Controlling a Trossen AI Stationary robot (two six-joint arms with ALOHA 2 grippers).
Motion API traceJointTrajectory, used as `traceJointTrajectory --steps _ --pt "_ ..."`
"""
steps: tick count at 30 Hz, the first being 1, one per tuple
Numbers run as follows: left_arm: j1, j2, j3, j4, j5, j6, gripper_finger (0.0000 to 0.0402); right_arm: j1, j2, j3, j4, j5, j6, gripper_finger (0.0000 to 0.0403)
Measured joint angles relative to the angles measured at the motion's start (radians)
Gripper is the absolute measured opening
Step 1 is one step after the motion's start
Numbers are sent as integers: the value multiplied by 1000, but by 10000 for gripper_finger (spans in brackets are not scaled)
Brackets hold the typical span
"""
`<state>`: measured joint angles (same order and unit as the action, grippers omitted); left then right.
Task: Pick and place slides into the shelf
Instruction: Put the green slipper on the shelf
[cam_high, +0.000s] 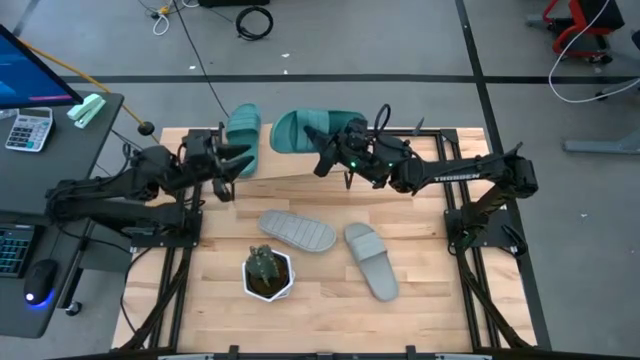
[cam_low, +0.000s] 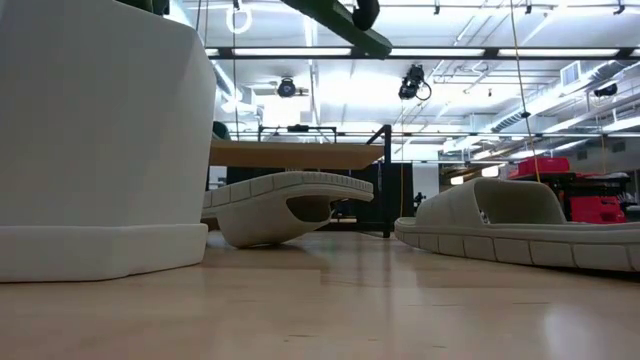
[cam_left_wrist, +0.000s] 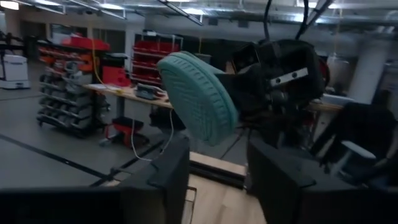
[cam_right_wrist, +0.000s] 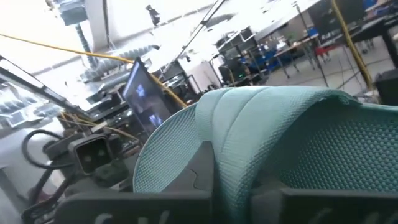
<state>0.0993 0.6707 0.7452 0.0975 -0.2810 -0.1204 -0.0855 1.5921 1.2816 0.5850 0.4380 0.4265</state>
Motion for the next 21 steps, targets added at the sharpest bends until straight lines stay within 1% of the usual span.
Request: traceJointTrajectory --steps 3,7,9,14,17,21 --pt "23 36 0 67 0 0 207 -13 2 10 -4 3 -43 10" --pt "46 84 0 172 0 0 241 -32 20 85 -16 -25 -113 10" --pt "57 109 0 219 0 -1 253 -39 30 127 -75 -26 -141 10" --pt "81 155 0 308 0 -28 263 -53 83 251 -184 -30 -253 10" --pt "99 170 0 353 -5 -25 261 -65 112 299 -218 -30 -267 10" --pt "133 174 0 356 -45 -25 261 -78 151 333 -229 -78 -270 10"
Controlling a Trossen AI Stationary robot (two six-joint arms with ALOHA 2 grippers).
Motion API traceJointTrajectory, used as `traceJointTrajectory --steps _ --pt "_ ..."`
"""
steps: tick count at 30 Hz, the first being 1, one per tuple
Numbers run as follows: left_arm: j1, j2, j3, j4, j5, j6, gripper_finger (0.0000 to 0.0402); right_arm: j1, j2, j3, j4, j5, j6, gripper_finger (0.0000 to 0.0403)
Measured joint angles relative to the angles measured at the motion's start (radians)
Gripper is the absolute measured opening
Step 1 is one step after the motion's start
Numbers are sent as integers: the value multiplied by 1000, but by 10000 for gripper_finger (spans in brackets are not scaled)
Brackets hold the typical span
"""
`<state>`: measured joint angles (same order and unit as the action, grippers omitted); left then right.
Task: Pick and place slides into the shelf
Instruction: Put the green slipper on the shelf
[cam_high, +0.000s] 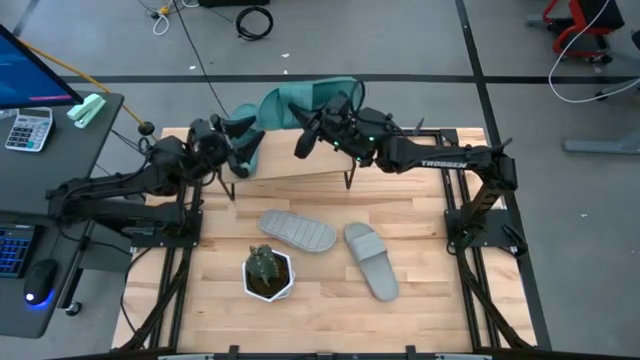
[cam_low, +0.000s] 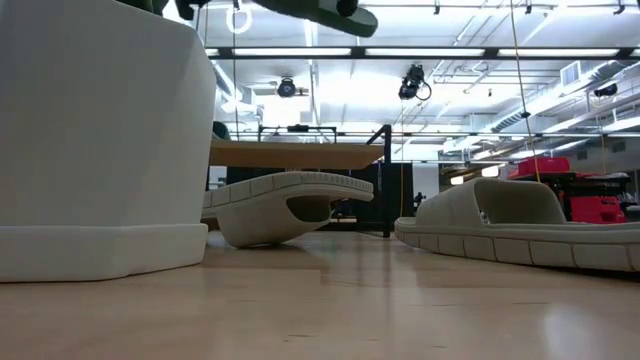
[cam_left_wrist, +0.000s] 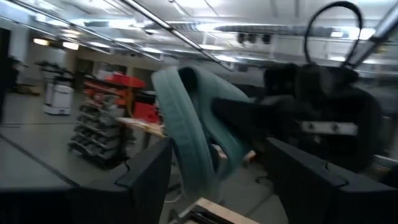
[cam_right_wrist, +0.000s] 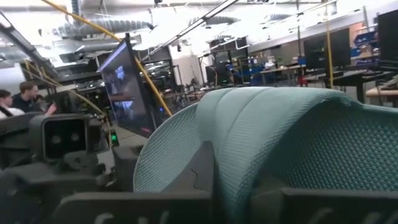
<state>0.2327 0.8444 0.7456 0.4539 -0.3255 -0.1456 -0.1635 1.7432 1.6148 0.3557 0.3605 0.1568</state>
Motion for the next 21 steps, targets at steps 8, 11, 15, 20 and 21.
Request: traceJointTrajectory --steps 8,11,15,20,21 --pt "90 0 0 -6 20 -43 279 -4 -3 7 -15 -32 7 9" --pt "119 4 0 0 61 -120 281 -5 -8 7 -3 -47 7 9" --pt "131 20 0 8 95 -194 281 -9 -13 7 -7 -73 4 9" --pt "127 54 0 18 97 -281 281 -29 -13 6 -4 -133 15 9" --pt "127 61 0 25 97 -283 280 -32 -13 6 -7 -140 19 9"
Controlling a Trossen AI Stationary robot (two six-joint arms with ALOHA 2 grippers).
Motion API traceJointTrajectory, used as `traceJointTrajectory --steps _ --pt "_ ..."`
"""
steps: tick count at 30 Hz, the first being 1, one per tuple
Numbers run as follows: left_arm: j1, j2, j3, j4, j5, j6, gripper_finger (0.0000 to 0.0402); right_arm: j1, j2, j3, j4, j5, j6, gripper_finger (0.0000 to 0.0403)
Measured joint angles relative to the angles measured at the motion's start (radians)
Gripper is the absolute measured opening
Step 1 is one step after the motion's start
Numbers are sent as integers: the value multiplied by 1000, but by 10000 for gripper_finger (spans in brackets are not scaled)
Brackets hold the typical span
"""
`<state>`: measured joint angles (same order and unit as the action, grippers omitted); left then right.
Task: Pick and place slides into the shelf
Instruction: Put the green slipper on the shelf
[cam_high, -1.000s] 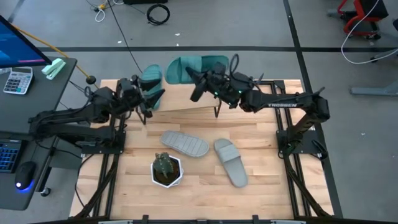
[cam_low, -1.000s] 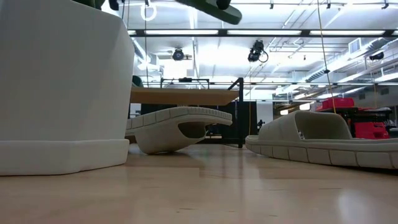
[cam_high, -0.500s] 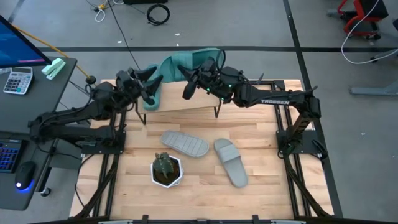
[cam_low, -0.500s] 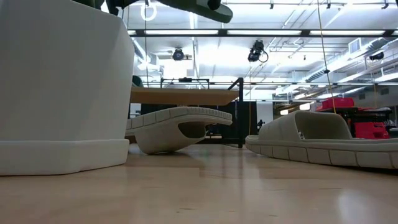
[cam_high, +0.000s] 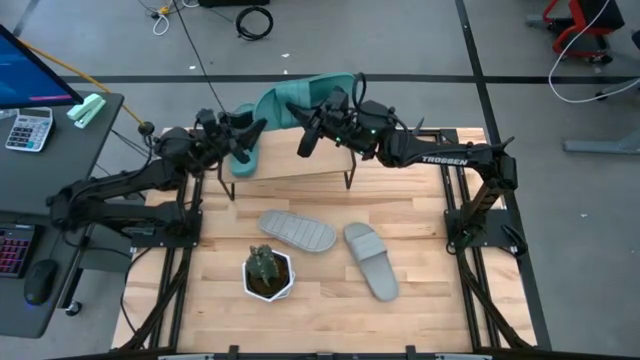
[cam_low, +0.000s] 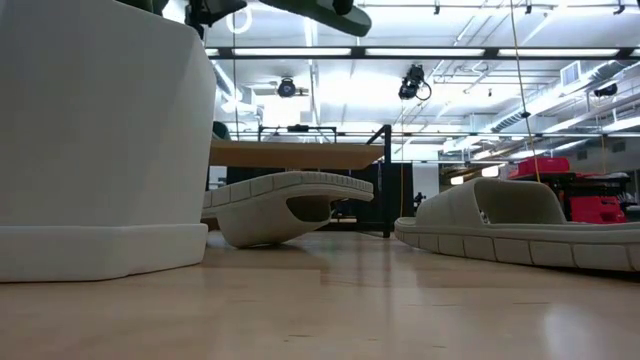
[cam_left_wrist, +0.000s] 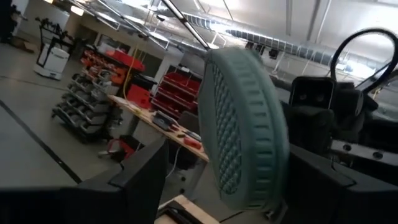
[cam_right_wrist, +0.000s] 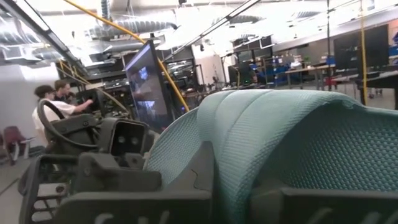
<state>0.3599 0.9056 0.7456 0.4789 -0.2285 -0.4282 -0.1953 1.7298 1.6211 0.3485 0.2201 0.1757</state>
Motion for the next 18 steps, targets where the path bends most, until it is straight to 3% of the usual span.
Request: traceJointTrajectory --steps 9,18 --pt "0 61 0 118 12 -14 246 -8 0 0 -15 -60 9 9" --pt "1 62 0 120 4 -1 133 -7 -1 -1 -73 -74 15 9"
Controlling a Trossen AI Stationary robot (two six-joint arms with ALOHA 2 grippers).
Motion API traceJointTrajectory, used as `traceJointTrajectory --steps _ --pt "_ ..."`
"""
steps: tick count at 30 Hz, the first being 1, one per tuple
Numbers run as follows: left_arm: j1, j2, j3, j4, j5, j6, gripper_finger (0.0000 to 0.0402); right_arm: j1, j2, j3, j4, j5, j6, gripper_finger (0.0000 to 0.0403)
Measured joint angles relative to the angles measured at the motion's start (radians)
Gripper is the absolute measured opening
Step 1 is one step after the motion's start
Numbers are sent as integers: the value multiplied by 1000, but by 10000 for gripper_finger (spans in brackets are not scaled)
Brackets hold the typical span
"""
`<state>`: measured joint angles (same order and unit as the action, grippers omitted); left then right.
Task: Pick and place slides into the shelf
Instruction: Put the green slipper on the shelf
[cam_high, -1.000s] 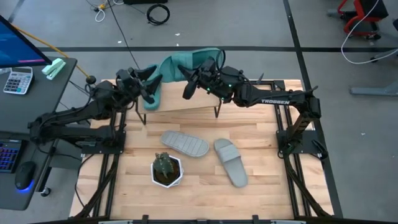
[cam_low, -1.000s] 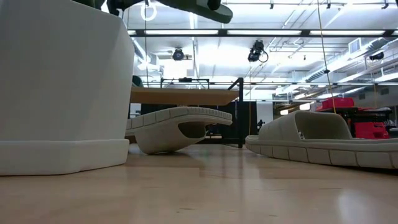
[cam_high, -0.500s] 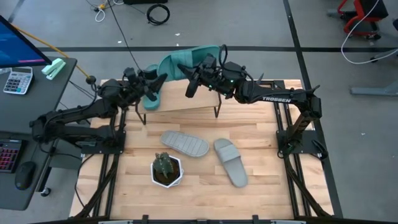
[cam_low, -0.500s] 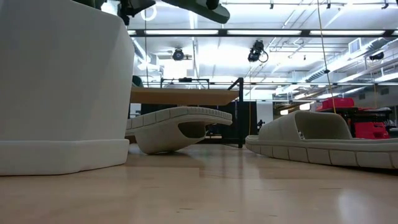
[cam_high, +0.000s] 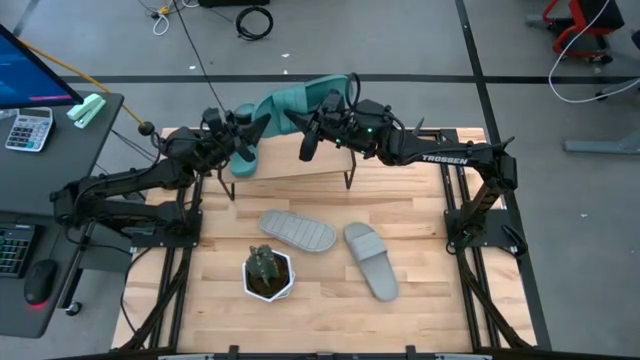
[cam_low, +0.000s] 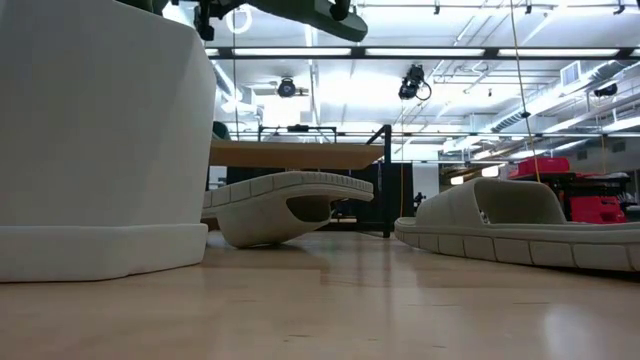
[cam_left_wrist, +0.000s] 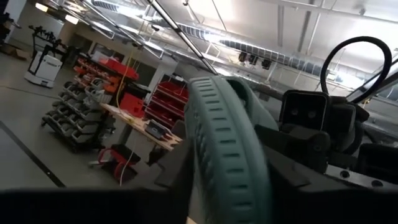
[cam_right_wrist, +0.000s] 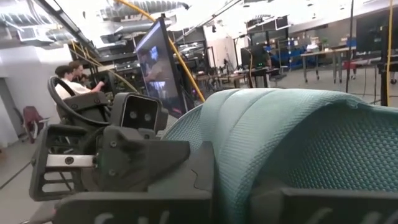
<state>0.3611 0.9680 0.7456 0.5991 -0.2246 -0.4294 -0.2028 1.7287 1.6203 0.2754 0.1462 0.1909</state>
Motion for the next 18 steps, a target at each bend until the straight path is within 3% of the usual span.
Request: traceJointTrajectory --steps 6,14,18 --pt "1 -1 0 -2 -11 46 45 0 0 0 1 -24 -2 21" --pt "1 -2 0 1 -8 87 43 1 -1 0 1 -65 -4 35" --pt "1 -2 1 0 -6 88 45 1 -1 0 -2 -89 -9 75"
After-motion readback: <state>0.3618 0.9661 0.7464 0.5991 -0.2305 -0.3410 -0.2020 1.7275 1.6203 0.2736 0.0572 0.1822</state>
